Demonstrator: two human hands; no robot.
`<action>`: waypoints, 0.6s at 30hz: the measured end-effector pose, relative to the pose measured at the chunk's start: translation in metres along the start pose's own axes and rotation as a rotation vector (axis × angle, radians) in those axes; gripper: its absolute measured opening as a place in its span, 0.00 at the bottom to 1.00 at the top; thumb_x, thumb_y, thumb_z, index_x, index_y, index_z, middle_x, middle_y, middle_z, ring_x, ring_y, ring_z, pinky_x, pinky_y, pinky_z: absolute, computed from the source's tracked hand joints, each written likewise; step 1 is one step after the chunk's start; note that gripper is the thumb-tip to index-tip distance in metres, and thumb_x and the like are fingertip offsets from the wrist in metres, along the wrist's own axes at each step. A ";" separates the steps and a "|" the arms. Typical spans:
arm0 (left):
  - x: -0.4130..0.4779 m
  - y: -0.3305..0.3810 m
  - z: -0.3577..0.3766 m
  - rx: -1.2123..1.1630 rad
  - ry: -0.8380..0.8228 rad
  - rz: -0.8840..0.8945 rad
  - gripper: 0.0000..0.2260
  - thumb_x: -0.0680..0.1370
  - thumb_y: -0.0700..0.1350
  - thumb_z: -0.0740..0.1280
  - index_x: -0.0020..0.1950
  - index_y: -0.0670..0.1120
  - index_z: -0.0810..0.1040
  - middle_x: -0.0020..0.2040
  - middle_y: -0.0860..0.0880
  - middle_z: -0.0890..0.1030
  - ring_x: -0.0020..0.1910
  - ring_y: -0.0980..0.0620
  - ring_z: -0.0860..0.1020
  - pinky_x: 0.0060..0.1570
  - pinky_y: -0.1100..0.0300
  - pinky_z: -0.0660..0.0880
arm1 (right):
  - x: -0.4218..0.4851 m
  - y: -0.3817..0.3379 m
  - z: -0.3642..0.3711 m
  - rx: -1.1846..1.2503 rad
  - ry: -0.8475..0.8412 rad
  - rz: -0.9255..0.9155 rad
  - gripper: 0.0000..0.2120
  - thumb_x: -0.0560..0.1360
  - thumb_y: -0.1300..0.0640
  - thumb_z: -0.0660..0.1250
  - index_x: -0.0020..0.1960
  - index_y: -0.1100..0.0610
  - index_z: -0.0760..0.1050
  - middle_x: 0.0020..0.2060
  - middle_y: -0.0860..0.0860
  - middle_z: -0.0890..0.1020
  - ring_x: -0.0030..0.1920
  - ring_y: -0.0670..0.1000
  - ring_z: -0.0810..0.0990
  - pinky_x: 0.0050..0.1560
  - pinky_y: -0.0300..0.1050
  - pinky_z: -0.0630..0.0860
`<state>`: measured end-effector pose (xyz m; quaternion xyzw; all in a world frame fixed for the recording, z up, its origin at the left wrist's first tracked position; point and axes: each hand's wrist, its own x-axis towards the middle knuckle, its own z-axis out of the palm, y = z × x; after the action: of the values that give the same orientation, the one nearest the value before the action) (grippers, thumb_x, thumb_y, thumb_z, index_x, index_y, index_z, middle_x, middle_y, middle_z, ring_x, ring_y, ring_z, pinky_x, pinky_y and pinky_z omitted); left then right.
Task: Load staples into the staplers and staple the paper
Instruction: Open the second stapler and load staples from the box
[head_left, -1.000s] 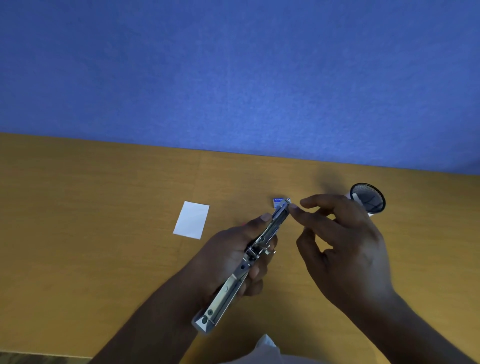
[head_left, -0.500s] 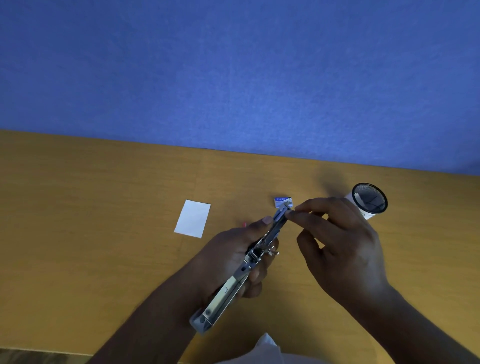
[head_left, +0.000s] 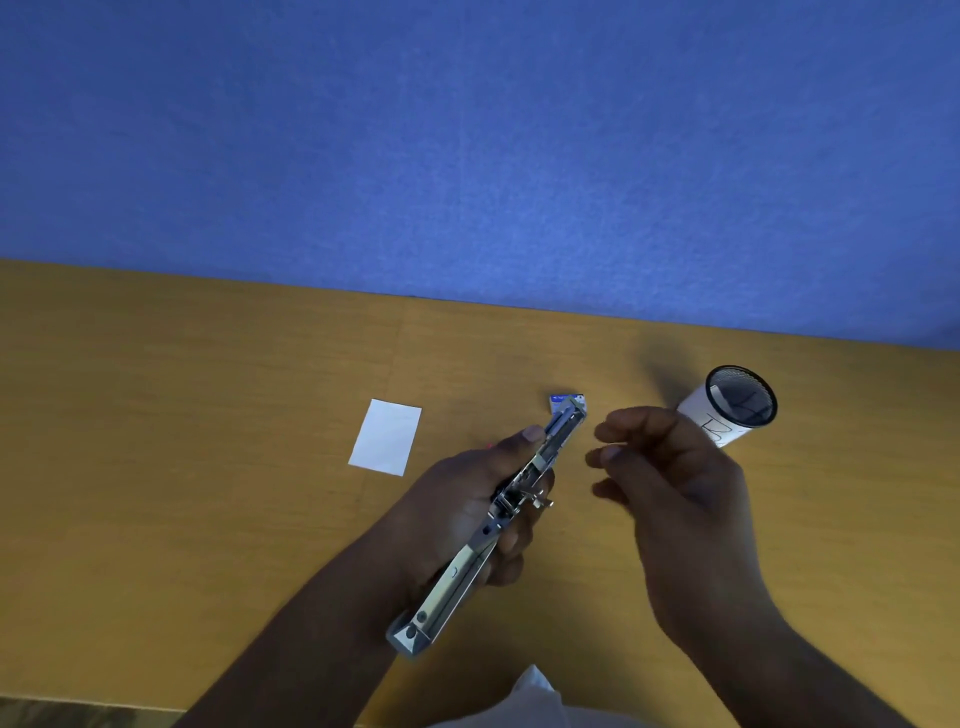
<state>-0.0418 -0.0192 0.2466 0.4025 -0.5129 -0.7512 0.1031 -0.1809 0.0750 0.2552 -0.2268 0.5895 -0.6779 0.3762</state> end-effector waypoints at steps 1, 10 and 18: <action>-0.003 0.002 0.001 -0.004 -0.016 0.023 0.19 0.81 0.59 0.61 0.37 0.48 0.76 0.22 0.57 0.75 0.19 0.62 0.72 0.22 0.70 0.68 | 0.002 0.005 -0.001 0.048 0.028 0.166 0.11 0.76 0.66 0.66 0.45 0.53 0.83 0.43 0.51 0.86 0.42 0.50 0.84 0.39 0.42 0.79; -0.014 0.012 0.020 1.368 0.240 0.684 0.15 0.80 0.58 0.53 0.37 0.53 0.60 0.26 0.53 0.74 0.23 0.52 0.62 0.23 0.62 0.56 | 0.002 0.011 0.015 0.572 -0.090 0.854 0.14 0.79 0.60 0.56 0.42 0.63 0.78 0.34 0.56 0.78 0.36 0.51 0.78 0.38 0.43 0.77; -0.016 0.005 0.026 1.304 0.260 0.828 0.14 0.80 0.57 0.57 0.42 0.52 0.74 0.30 0.53 0.78 0.25 0.52 0.75 0.25 0.62 0.63 | 0.005 0.005 0.013 0.694 -0.114 0.913 0.17 0.80 0.56 0.57 0.48 0.62 0.83 0.47 0.55 0.86 0.46 0.54 0.86 0.51 0.48 0.78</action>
<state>-0.0512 0.0059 0.2632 0.2423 -0.9428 -0.1454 0.1770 -0.1723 0.0629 0.2522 0.1513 0.3494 -0.5873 0.7142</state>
